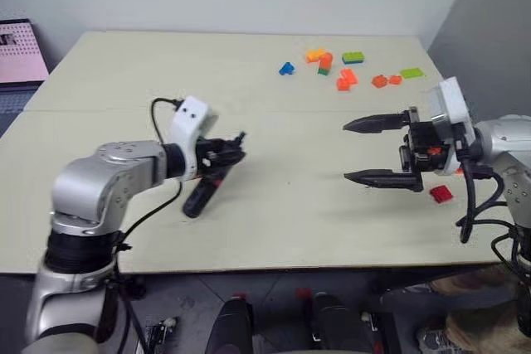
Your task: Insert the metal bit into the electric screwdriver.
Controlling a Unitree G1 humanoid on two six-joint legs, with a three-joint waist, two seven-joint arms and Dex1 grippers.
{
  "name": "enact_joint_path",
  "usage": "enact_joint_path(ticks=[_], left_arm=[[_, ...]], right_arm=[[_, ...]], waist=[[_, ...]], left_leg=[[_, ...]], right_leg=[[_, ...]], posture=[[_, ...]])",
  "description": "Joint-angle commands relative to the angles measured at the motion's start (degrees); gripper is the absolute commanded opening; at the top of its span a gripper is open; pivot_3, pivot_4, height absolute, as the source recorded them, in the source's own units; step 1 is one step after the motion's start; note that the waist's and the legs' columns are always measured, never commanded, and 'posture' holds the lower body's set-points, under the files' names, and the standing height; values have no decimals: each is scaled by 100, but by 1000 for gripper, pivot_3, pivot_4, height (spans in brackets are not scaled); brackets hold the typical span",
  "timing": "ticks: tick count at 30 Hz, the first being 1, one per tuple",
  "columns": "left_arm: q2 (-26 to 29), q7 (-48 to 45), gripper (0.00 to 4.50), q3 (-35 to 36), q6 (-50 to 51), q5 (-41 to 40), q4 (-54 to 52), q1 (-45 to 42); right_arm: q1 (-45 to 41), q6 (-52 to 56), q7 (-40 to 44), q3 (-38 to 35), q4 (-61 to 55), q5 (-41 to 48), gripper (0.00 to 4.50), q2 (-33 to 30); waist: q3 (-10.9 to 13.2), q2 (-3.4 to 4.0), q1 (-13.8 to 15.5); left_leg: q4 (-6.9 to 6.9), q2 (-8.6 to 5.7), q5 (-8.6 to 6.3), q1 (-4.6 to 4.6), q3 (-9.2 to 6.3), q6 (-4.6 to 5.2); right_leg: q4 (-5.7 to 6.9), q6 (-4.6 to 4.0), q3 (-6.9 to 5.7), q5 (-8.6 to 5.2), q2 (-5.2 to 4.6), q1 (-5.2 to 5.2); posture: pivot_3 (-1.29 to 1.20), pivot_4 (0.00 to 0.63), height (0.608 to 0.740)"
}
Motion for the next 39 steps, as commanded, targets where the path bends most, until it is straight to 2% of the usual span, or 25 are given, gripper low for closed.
enact_joint_path(ticks=[1,8,13,17,21,30,36,39], left_arm=[[-707,200,1654,-195,-981,147,116,-185],[-1919,380,1654,-713,-3342,969,1047,-35],[-2393,616,1654,-866,-4475,1427,1405,171],[-2334,584,1654,-958,-5081,1771,1343,572],[-2233,854,1654,-720,-4824,1721,854,1360],[-1921,1129,1654,-311,-4397,1574,-23,2165],[-1702,1130,1654,-199,-4322,1428,-392,2505],[-1628,1089,1654,-165,-4353,1372,-536,2620]], right_arm=[[163,144,-342,-362,-442,190,4345,-133],[329,157,-812,-457,-695,187,4345,-93],[378,147,-986,-304,-900,173,4345,-74],[357,91,-1018,-209,-921,113,4345,-94],[332,64,-970,-120,-934,69,4345,-153],[254,-49,-729,3,-760,-32,4345,-295],[119,-420,-279,352,-173,-542,4345,-597],[16,-890,95,634,402,-1082,4345,-873]], waist=[[0,0,-9],[-1,3,7],[-1,3,7],[-1,3,8],[-3,4,-6],[-7,6,-17],[-11,8,-72],[-11,8,-91]], left_leg=[[-1,2,0,2,-1,0],[8,2,1,13,4,1],[12,1,1,11,8,1],[11,1,1,8,8,1],[11,4,1,12,10,2],[-1,11,0,70,36,2],[-12,17,1,80,51,2],[-12,16,1,80,54,1]], right_leg=[[0,0,1,1,4,0],[8,6,13,4,11,6],[3,8,17,5,11,7],[1,8,18,5,11,7],[2,8,20,5,11,8],[6,-12,42,-7,18,42],[6,-10,55,-6,22,40],[6,-17,56,-9,22,40]], posture=[[0,150,740],[0,150,740],[0,150,740],[0,150,740],[0,150,740],[0,150,740],[0,150,740],[0,150,740]])
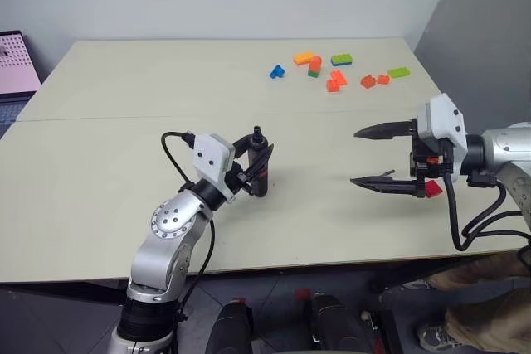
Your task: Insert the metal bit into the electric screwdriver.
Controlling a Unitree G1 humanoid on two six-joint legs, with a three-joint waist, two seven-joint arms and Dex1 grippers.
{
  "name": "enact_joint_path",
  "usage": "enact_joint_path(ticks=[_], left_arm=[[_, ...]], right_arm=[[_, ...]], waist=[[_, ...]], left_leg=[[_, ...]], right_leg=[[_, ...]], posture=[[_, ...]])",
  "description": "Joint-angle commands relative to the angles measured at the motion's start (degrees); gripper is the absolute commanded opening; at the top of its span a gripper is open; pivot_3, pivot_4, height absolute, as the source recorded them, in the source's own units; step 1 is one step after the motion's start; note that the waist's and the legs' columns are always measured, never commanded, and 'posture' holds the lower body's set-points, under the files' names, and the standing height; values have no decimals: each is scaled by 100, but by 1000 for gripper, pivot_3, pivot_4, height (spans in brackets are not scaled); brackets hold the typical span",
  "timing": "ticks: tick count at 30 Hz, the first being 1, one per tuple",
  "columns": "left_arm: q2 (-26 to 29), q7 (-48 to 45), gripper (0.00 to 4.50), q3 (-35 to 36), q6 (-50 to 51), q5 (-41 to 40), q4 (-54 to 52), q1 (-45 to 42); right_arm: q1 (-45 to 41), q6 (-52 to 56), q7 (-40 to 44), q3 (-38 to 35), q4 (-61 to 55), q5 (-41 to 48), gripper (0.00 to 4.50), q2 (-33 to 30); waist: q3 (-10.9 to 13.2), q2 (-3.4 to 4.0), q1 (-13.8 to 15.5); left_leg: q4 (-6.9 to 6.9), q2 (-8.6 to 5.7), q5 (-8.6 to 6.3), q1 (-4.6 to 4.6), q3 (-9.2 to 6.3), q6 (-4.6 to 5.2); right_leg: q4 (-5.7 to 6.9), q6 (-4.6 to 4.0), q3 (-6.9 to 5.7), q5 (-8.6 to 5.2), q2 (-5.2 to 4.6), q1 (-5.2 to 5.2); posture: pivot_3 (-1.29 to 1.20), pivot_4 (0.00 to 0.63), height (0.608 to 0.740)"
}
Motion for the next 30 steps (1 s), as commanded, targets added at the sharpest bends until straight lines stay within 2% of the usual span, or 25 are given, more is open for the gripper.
enact_joint_path(ticks=[1,5,10,20,24,25,30], left_arm=[[174,68,1654,191,117,49,-59,204],[193,117,1654,146,-4,142,-46,293],[143,163,1654,18,-109,224,-58,333],[104,291,1653,-52,-176,300,-165,477],[127,318,1653,-80,-226,333,-187,532],[127,326,1653,-88,-226,337,-201,545],[135,312,1653,-97,-254,373,-220,580]], right_arm=[[-190,-582,417,179,565,-559,4345,-303],[-1113,-2069,977,1571,2610,-2485,4345,-391],[-2129,-3310,1318,2577,4662,-3689,4345,224],[-3303,-4741,1392,3299,7436,-4877,4345,1377],[-3677,-4731,1581,3223,8114,-4946,3608,1762],[-3735,-4740,1566,3221,8225,-4993,3234,1818],[-3884,-4793,1488,3225,8632,-5197,2203,2010]], waist=[[0,0,-14],[-3,4,-91],[-8,6,-138],[-8,10,-207],[-11,10,-214],[-11,11,-223],[-13,11,-230]], left_leg=[[0,0,0,1,2,0],[-5,3,0,4,9,0],[-7,3,0,9,19,0],[-9,2,1,11,16,0],[-8,2,1,15,15,1],[-8,2,1,16,16,0],[-8,3,1,21,16,0]], right_leg=[[-1,-1,2,-1,0,0],[0,1,6,1,2,-3],[-8,-12,11,3,0,-3],[-1,15,13,19,1,-1],[2,14,13,19,1,3],[2,14,13,20,1,3],[10,14,13,20,2,3]], posture=[[0,150,740],[0,150,740],[0,150,740],[0,150,740],[0,150,740],[0,150,740],[0,150,740]])
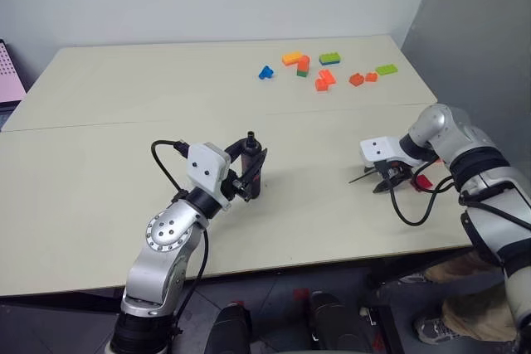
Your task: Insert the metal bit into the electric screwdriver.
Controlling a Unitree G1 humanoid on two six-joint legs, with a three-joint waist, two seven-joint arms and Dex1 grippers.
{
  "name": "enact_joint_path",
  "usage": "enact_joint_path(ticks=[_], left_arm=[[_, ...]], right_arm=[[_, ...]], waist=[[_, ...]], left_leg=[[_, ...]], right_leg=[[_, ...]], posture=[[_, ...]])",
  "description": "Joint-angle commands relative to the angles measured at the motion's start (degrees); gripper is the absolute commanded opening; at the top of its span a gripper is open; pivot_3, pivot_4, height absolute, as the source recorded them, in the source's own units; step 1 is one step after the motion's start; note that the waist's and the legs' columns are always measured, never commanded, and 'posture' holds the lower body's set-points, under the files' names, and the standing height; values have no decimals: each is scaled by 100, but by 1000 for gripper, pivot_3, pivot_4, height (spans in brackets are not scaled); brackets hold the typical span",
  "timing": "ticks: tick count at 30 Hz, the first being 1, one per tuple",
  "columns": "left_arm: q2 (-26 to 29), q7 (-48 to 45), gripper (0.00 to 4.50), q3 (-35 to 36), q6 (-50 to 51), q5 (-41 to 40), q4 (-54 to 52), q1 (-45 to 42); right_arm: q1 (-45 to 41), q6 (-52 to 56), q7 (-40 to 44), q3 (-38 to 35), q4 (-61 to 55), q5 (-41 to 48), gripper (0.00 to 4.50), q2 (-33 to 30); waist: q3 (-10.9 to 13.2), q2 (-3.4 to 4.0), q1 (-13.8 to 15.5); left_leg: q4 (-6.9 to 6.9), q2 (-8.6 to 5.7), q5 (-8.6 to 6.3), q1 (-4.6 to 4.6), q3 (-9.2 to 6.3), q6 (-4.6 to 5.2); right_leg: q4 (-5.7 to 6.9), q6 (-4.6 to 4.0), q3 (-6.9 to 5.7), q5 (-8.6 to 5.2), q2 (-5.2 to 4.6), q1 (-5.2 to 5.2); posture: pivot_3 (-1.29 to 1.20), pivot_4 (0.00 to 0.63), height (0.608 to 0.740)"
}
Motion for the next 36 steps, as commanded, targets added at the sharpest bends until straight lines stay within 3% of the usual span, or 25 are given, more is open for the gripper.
enact_joint_path(ticks=[1,10,18,23,28,31,36], left_arm=[[70,33,1653,-28,70,151,44,154],[156,-106,1653,42,-93,89,59,181],[239,-546,1653,78,83,-393,80,-245],[64,-576,1651,84,287,-612,234,-912],[-291,-631,1651,-184,298,-578,641,-1522],[-586,-591,1651,-478,194,-379,964,-1784],[-803,-540,1651,-626,124,-241,1130,-1743]], right_arm=[[-127,-55,-127,-71,262,-187,1960,105],[-68,-180,-480,-340,337,-203,16,131],[269,114,-220,-1466,-444,875,0,-161],[736,1330,-337,-2441,-1790,1834,0,-350],[1623,3126,-1044,-3466,-3834,2983,0,-227],[2261,4199,-1992,-4130,-5442,3900,0,287],[2640,5137,-2965,-4474,-6807,4683,0,829]], waist=[[-1,-1,0],[-11,-5,-3],[-8,-2,18],[-4,-1,39],[-3,-2,158],[-3,-2,171],[-2,-1,170]], left_leg=[[0,0,0,0,0,0],[0,0,0,8,2,0],[-1,-1,0,-9,-2,0],[-1,-3,0,-20,-10,0],[0,-5,0,-32,-17,0],[-3,-5,-1,-32,-14,-1],[-6,-5,-1,-37,-15,-1]], right_leg=[[1,0,0,0,0,0],[2,-2,2,-1,0,5],[0,-1,0,-1,0,-4],[-2,1,-5,0,0,-9],[-14,3,-9,1,0,-9],[-20,3,-8,0,-1,-11],[-16,4,-7,0,0,-18]], posture=[[0,150,740],[0,150,740],[0,150,740],[0,150,740],[0,150,740],[0,150,740],[0,150,740]])
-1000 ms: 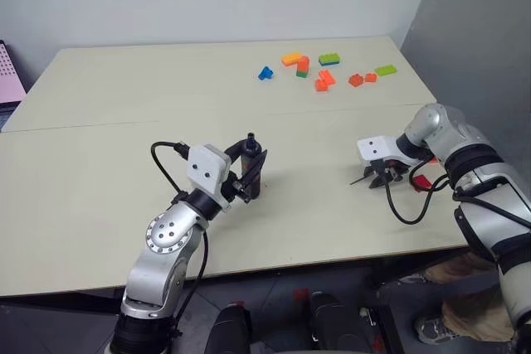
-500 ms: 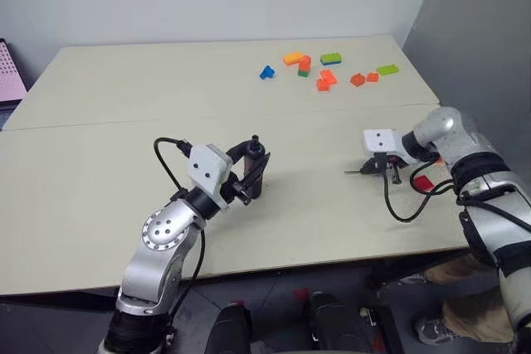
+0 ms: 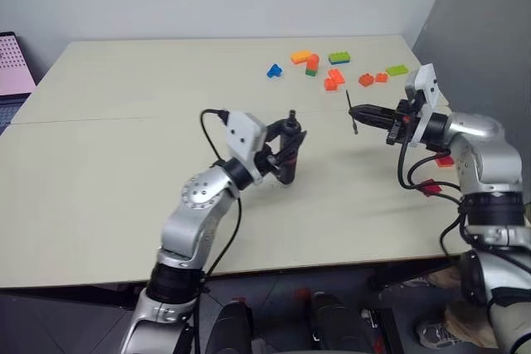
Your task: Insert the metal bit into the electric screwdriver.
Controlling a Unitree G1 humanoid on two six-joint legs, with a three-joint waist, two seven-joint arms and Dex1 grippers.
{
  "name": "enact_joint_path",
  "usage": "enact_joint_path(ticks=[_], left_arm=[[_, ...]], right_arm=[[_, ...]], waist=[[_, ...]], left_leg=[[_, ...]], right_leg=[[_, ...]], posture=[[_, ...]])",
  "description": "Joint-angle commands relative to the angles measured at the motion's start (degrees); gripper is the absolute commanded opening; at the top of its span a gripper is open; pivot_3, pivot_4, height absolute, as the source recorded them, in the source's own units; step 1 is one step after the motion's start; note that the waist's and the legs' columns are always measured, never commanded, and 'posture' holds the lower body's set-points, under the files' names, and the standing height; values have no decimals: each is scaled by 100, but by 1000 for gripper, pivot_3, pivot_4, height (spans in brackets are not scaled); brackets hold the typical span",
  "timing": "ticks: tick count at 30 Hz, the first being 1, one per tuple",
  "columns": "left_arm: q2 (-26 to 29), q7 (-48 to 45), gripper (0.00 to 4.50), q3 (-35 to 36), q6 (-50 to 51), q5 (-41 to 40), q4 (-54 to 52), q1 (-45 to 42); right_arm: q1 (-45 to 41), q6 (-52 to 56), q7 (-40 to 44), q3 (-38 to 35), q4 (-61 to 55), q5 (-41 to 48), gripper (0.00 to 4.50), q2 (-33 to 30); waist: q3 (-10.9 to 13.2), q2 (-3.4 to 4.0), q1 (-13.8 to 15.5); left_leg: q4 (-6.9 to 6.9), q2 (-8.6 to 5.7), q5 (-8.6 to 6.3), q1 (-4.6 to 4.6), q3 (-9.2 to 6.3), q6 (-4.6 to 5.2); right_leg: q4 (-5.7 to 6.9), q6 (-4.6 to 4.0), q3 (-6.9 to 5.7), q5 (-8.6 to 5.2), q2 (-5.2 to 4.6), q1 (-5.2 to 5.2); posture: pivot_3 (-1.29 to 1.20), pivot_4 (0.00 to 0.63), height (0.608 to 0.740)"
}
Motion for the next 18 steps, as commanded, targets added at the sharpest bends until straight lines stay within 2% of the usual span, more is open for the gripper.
enact_joint_path(ticks=[1,8,18], left_arm=[[-66,22,1651,-13,-260,94,-141,-34],[-202,100,1651,-56,-349,206,-1,166],[-204,26,1650,-67,-389,225,73,221]], right_arm=[[69,571,-638,-336,-1008,642,0,143],[155,1146,-1436,-516,-1808,1503,0,516],[38,851,-1979,-96,-2145,1636,0,765]], waist=[[0,0,7],[0,0,15],[0,0,8]], left_leg=[[0,0,0,0,0,0],[3,0,0,0,1,1],[-1,1,0,0,0,1]], right_leg=[[0,0,0,0,0,0],[-2,1,-1,1,1,1],[-10,1,-1,1,2,1]], posture=[[0,150,740],[0,150,740],[0,150,740]])
